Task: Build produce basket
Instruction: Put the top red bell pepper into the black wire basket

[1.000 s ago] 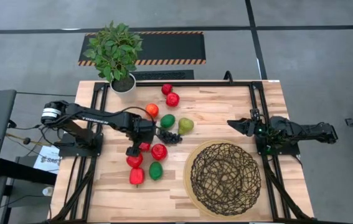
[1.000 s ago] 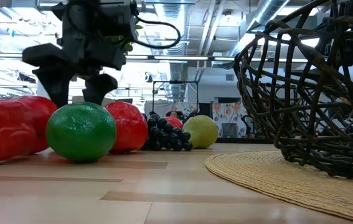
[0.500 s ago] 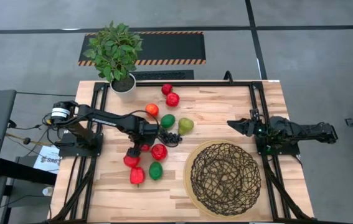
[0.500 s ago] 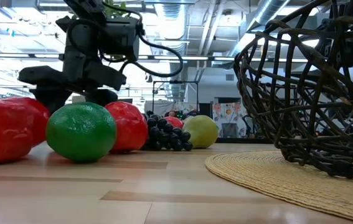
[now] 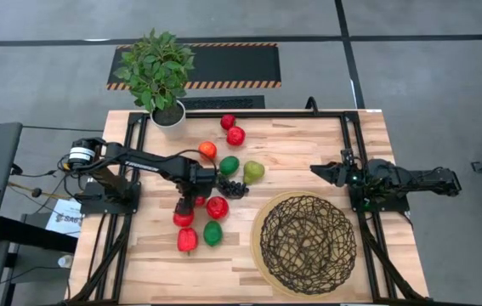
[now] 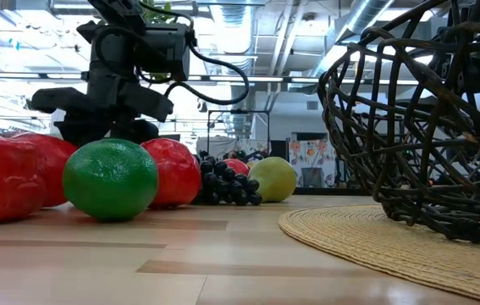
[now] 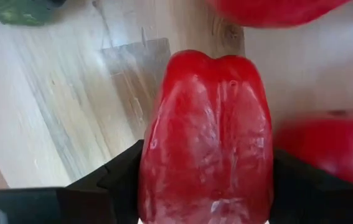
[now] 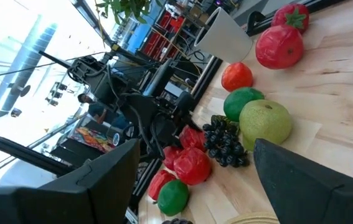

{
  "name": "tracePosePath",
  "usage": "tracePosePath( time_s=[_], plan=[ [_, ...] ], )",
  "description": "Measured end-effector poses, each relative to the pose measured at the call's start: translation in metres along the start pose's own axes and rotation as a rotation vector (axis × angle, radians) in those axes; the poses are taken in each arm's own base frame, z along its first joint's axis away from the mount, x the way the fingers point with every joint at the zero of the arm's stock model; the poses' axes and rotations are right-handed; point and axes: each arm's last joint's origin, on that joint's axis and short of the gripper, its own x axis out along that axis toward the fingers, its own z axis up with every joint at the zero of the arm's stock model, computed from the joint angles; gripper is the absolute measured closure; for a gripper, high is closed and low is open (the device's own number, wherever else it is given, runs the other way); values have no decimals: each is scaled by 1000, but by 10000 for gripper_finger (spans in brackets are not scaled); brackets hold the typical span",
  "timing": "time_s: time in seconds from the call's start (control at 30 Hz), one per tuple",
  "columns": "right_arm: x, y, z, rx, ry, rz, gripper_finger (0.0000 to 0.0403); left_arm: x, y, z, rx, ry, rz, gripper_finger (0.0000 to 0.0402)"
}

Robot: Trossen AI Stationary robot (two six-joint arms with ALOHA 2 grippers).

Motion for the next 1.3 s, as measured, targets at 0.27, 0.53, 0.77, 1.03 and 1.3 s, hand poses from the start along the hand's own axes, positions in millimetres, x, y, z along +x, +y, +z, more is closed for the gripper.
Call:
tracePosePath(
  time_s=[0.27,0.53,0.77,1.03,1.3],
  plan=[
    [0,-1,-1,-4,6,-10,69,-45,6,23,-71,-109,37,171],
    [0,-2,-1,-7,10,-17,69,-121,20,40,-181,-226,96,168],
    [0,-2,-1,-9,13,-21,69,-210,27,56,-279,-616,-26,169],
    [0,-2,-1,-9,13,-22,69,-310,10,63,-29,-1146,-374,169],
    [0,-2,-1,-9,12,-22,69,-377,-11,54,272,-1475,-690,165]
  ],
)
